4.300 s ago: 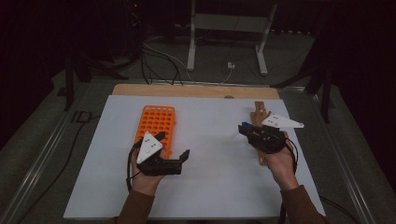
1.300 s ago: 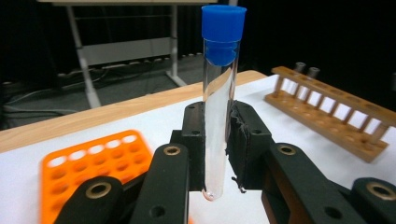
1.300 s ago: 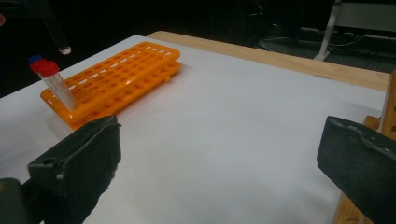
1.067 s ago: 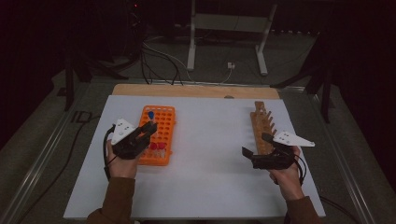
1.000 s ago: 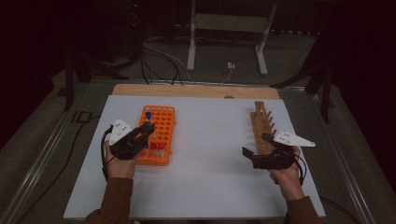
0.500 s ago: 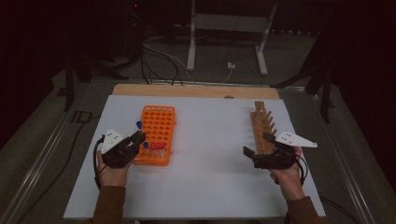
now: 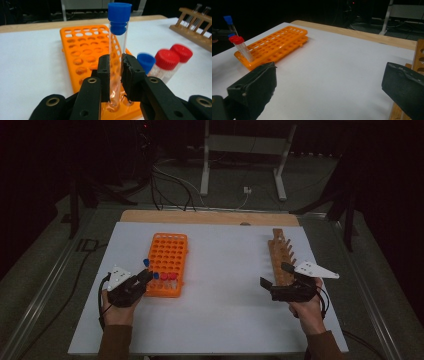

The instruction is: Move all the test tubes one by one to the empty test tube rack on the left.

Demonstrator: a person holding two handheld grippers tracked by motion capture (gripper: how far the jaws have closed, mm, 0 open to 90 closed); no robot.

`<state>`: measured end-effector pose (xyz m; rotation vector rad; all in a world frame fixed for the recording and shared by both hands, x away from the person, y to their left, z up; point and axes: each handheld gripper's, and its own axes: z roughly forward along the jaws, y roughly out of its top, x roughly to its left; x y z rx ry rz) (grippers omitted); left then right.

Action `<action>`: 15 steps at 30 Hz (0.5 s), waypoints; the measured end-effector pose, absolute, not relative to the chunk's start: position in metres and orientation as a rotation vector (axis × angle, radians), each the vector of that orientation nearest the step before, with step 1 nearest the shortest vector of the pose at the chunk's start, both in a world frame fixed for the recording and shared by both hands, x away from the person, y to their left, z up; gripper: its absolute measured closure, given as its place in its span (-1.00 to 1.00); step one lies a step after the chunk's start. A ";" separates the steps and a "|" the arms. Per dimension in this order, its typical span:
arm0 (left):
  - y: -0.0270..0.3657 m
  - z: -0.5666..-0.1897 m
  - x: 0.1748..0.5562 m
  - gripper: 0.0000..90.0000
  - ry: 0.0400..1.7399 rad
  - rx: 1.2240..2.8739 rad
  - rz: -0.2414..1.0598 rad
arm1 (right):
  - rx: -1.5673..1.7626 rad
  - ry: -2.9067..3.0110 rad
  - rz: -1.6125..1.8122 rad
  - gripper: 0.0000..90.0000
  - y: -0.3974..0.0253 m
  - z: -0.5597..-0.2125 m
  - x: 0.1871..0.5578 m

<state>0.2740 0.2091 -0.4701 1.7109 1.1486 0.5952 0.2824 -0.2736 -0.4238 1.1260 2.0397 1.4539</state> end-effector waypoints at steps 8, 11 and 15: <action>0.207 -0.481 0.274 0.73 1.159 1.835 0.571 | 1.132 2.039 1.450 -0.99 -0.275 -0.425 0.283; 0.206 -0.484 0.274 0.74 1.162 1.871 0.567 | 1.130 2.042 1.450 -0.99 -0.274 -0.425 0.283; 0.207 -0.485 0.275 0.74 1.168 1.882 0.555 | 1.131 2.043 1.446 -0.99 -0.274 -0.425 0.283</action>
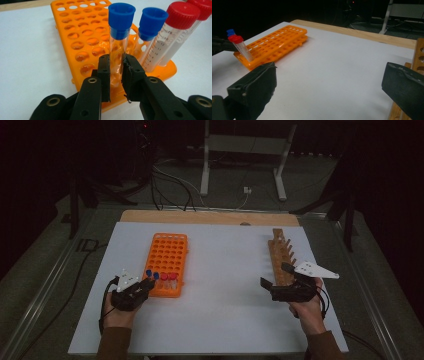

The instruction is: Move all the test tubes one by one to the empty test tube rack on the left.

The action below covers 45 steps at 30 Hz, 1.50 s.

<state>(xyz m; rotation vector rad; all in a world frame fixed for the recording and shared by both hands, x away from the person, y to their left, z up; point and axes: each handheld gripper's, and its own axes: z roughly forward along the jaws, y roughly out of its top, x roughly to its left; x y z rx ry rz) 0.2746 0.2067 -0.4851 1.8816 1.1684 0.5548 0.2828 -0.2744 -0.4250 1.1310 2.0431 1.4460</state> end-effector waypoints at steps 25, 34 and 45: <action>0.215 -0.475 0.261 -0.04 1.111 1.789 0.481 | 1.128 2.039 1.448 -0.99 -0.277 -0.425 0.284; 0.209 -0.466 0.259 -0.65 1.080 1.734 0.520 | 1.120 2.004 1.432 -0.99 -0.282 -0.413 0.287; 0.206 -0.464 0.257 -0.99 1.094 1.703 0.545 | 1.188 1.908 1.367 -0.99 -0.301 -0.402 0.318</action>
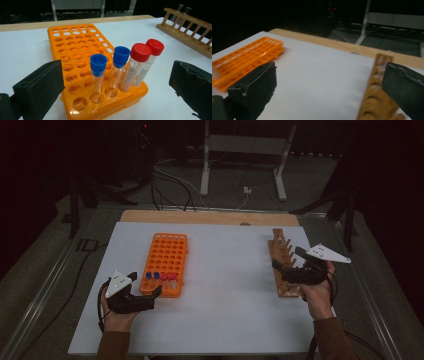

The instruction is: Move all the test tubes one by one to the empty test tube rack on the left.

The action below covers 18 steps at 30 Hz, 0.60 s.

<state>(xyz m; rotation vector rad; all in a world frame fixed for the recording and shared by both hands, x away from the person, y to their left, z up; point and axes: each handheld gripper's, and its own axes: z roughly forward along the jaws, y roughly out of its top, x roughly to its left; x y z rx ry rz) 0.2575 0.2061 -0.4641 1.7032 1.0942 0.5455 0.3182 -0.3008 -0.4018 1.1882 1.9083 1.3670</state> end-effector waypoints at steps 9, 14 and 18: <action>0.206 -0.465 0.256 -0.99 1.095 1.696 0.551 | 1.310 1.866 1.311 -0.87 -0.318 -0.404 0.367; 0.207 -0.466 0.257 -0.99 1.103 1.690 0.556 | 1.376 1.881 1.267 -0.78 -0.325 -0.411 0.391; 0.205 -0.468 0.259 -0.99 1.105 1.701 0.552 | 1.431 1.890 1.206 -0.58 -0.329 -0.421 0.407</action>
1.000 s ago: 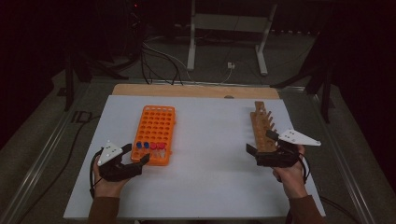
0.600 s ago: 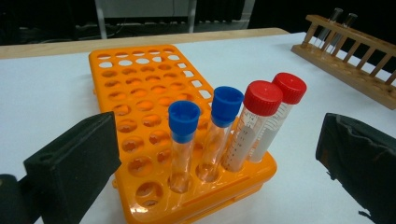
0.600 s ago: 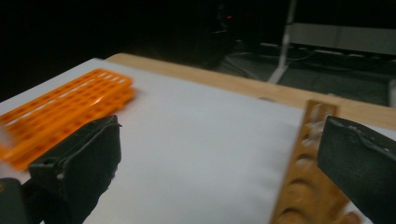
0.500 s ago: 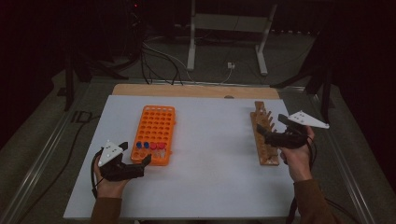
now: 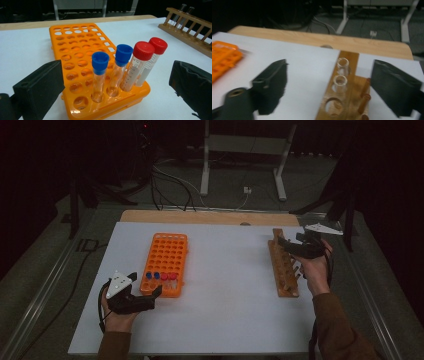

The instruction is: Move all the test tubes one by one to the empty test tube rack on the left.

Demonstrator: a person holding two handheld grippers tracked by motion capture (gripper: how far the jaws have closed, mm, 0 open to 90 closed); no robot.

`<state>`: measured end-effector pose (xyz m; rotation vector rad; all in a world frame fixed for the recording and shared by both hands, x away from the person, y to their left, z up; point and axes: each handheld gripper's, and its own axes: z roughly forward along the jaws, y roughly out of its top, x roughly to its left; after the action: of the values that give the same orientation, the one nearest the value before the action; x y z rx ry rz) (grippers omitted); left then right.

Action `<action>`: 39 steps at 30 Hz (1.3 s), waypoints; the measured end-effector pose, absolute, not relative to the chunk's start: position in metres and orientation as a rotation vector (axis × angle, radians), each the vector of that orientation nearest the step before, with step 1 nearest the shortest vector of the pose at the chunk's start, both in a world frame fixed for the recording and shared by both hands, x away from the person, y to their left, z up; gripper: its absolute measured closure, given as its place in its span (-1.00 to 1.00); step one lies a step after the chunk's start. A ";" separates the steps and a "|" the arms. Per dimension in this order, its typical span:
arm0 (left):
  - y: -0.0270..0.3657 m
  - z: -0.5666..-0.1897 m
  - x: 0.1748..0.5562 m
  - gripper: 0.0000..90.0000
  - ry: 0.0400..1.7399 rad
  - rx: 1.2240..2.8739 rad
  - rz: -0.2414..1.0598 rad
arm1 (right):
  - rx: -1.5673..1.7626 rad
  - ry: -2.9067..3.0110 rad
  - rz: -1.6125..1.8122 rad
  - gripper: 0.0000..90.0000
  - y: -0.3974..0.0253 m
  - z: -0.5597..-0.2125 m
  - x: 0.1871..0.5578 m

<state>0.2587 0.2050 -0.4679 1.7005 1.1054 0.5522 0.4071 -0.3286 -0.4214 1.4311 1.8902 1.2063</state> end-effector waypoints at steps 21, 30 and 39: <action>0.205 -0.469 0.260 -0.99 1.110 1.704 0.535 | 1.377 1.989 0.937 0.69 -0.312 -0.449 0.429; 0.204 -0.469 0.260 -0.99 1.111 1.707 0.535 | 1.415 1.953 0.955 0.70 -0.315 -0.448 0.427; 0.203 -0.470 0.261 -0.99 1.114 1.708 0.536 | 1.390 1.917 1.004 0.70 -0.317 -0.436 0.419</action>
<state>0.2605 0.2029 -0.4696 1.7083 1.1136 0.5364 0.4186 -0.3169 -0.4356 1.3897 1.9171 1.0038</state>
